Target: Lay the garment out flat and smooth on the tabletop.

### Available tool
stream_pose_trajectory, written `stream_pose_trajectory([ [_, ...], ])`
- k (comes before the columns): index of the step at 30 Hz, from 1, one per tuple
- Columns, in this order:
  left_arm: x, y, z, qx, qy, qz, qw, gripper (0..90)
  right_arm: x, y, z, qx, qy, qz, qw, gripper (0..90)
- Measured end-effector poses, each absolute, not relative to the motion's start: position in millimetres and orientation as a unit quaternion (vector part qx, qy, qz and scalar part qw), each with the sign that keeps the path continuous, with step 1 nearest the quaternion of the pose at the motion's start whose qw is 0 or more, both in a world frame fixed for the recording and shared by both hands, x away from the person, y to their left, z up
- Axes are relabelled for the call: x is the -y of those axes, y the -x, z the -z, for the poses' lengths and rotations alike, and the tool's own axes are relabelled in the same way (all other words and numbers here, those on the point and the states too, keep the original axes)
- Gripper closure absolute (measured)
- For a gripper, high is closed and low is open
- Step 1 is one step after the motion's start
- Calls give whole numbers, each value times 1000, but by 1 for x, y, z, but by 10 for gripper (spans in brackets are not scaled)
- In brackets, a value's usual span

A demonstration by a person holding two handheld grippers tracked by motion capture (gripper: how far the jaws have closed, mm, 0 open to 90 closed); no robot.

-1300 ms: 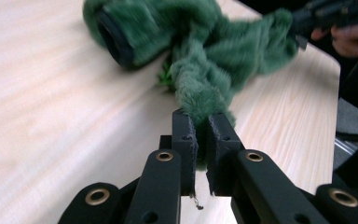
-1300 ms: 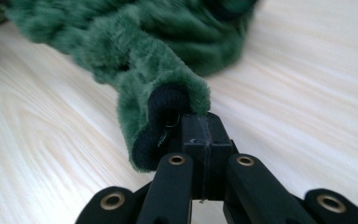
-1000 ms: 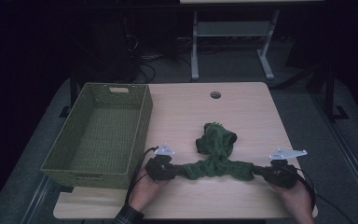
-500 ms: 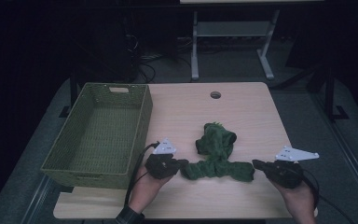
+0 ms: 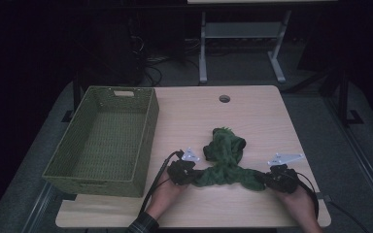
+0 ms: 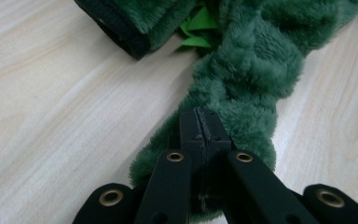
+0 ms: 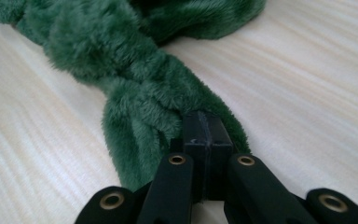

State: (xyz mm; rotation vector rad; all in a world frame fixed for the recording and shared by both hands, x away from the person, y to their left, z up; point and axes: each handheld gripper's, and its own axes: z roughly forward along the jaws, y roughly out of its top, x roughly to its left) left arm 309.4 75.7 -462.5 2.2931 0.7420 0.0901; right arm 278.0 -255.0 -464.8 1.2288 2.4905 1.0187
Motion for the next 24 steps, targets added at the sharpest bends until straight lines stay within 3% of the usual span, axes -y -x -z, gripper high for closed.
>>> stream_pose_trajectory([
  [15, -91, -264, 462, -274, -893, -8, 356, 896, 250, -240, 465, -853, -384, -343, 82, 898],
  [24, -99, -287, 443, -304, -865, -22, 398, 751, 249, -253, 448, -837, -385, -378, 91, 773],
])
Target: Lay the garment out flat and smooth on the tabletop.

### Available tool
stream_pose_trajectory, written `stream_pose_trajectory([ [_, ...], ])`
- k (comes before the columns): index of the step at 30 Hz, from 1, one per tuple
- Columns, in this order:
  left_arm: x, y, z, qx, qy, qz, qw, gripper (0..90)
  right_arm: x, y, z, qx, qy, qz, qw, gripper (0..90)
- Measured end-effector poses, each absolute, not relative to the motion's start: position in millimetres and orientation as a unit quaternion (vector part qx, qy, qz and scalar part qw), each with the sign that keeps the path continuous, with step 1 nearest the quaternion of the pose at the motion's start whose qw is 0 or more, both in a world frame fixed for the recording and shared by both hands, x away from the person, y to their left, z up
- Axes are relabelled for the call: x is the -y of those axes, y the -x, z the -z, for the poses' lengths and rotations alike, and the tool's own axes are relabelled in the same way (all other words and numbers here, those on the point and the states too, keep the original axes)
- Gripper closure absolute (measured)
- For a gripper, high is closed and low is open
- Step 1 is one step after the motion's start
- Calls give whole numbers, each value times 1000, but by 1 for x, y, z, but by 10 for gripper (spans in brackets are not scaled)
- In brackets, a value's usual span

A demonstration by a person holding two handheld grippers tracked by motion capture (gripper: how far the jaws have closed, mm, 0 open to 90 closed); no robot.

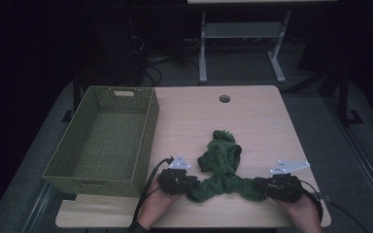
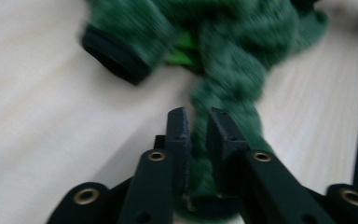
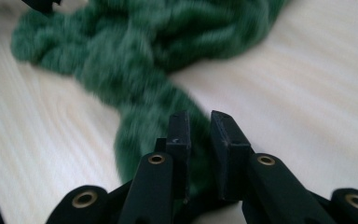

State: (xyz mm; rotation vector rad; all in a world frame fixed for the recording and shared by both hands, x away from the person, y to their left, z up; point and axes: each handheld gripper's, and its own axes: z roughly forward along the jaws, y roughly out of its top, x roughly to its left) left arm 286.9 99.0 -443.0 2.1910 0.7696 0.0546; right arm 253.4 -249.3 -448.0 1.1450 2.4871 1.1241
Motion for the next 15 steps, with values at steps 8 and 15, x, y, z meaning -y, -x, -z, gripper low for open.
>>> stream_pose_trajectory([
  [8, -98, -317, 448, -324, -857, -26, 401, 618, 236, -284, 429, -830, -371, -403, 106, 746],
  [15, -96, -324, 460, -326, -857, -22, 398, 538, 222, -303, 424, -829, -360, -416, 105, 718],
])
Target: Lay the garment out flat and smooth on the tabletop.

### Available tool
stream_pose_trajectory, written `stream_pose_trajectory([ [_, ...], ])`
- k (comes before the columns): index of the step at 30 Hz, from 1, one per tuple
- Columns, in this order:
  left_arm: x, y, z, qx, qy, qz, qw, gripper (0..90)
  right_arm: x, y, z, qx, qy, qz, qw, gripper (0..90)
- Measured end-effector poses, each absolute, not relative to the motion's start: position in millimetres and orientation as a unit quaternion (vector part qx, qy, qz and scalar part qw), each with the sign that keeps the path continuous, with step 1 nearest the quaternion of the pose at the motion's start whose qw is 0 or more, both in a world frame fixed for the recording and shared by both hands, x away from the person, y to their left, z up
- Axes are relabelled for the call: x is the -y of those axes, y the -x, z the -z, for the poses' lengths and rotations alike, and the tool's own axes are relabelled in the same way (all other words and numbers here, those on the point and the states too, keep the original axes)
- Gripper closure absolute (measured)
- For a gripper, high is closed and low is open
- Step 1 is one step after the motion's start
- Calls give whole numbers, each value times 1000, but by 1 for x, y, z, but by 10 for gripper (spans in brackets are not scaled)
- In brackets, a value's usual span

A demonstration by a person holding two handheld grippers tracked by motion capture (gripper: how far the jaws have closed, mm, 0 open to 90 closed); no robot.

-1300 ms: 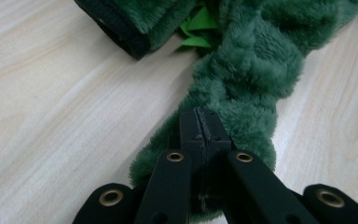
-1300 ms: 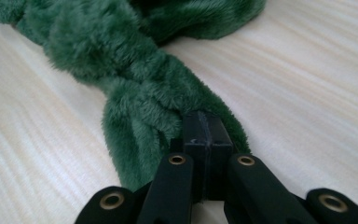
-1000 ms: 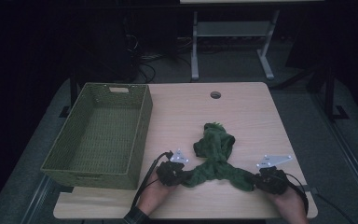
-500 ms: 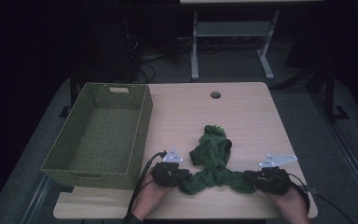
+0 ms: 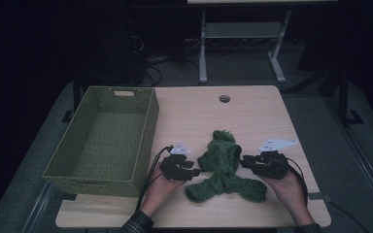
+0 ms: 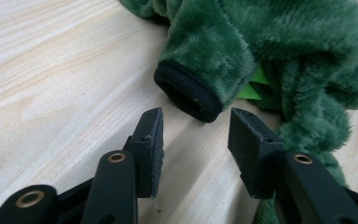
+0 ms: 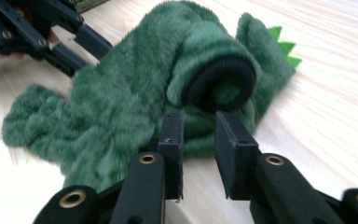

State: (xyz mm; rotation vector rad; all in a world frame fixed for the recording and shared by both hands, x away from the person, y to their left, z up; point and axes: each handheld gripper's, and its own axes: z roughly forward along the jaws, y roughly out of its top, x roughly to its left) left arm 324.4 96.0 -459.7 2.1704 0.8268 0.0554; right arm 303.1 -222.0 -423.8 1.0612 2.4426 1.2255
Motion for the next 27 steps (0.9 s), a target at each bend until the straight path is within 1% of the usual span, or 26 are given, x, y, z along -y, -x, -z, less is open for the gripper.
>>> stream_pose_trajectory([
  [6, -90, -331, 466, -322, -856, -2, 406, 522, 209, -315, 427, -829, -360, -418, 95, 662],
  [8, -87, -333, 468, -320, -855, 5, 409, 542, 208, -319, 428, -827, -362, -420, 92, 648],
  [10, -84, -336, 470, -317, -855, 14, 411, 583, 207, -322, 430, -825, -369, -420, 84, 651],
  [11, -83, -337, 470, -314, -855, 15, 413, 623, 207, -324, 432, -825, -367, -422, 81, 673],
  [13, -80, -338, 469, -305, -856, 16, 416, 723, 206, -325, 434, -827, -364, -423, 78, 776],
  [14, -78, -338, 469, -303, -857, 18, 416, 776, 205, -325, 434, -829, -360, -420, 81, 803],
  [16, -76, -338, 468, -296, -861, 15, 414, 822, 205, -324, 433, -830, -360, -418, 82, 830],
  [20, -80, -338, 459, -296, -859, -8, 418, 839, 210, -322, 428, -831, -358, -415, 93, 853],
  [27, -106, -339, 421, -316, -828, -71, 458, 846, 224, -321, 408, -821, -358, -428, 122, 864],
])
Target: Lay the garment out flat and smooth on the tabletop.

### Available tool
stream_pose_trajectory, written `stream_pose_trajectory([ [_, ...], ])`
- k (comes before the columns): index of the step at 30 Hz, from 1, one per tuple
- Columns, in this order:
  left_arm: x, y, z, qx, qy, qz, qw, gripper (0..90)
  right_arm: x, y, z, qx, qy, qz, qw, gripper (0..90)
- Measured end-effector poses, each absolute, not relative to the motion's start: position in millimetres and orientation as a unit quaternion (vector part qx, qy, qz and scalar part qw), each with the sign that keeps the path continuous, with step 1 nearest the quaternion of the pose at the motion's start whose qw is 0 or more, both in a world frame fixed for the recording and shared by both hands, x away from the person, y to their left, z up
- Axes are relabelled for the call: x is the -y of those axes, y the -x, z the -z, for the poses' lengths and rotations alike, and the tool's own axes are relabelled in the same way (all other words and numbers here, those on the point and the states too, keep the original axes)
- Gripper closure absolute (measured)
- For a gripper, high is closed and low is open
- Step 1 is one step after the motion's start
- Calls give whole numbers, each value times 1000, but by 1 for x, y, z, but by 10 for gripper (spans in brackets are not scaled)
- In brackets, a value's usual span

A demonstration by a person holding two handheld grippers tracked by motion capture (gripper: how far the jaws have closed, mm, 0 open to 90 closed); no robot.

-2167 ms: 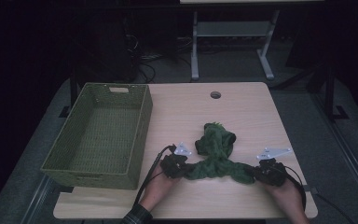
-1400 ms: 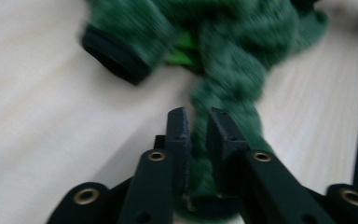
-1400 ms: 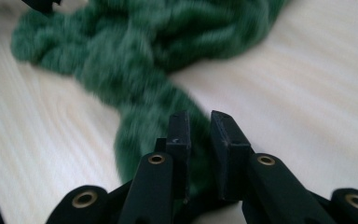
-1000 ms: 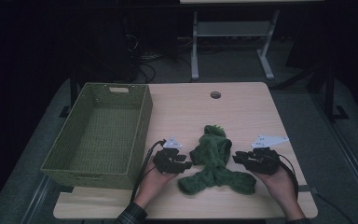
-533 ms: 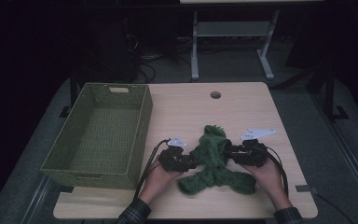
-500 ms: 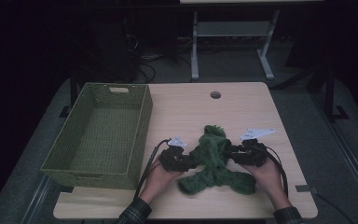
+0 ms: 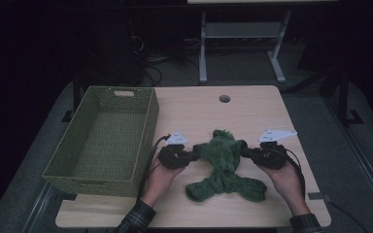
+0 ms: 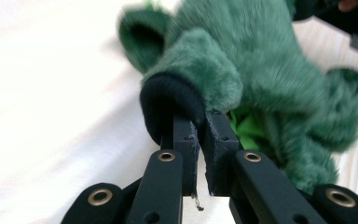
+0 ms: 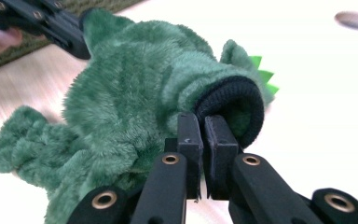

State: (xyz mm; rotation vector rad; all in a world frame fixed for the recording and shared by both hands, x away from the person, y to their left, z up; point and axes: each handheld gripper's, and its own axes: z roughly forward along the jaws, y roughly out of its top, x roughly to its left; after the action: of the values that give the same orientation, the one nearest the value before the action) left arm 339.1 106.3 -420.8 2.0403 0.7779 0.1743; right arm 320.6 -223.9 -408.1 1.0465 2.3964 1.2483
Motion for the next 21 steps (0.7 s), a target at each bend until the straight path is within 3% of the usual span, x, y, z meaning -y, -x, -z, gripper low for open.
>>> stream_pose_trajectory([
  [8, -123, -336, 396, -328, -808, -120, 474, 852, 231, -320, 394, -814, -357, -436, 140, 869],
  [21, -102, -353, 456, -358, -852, -67, 377, 850, 231, -345, 452, -838, -405, -356, 83, 870],
])
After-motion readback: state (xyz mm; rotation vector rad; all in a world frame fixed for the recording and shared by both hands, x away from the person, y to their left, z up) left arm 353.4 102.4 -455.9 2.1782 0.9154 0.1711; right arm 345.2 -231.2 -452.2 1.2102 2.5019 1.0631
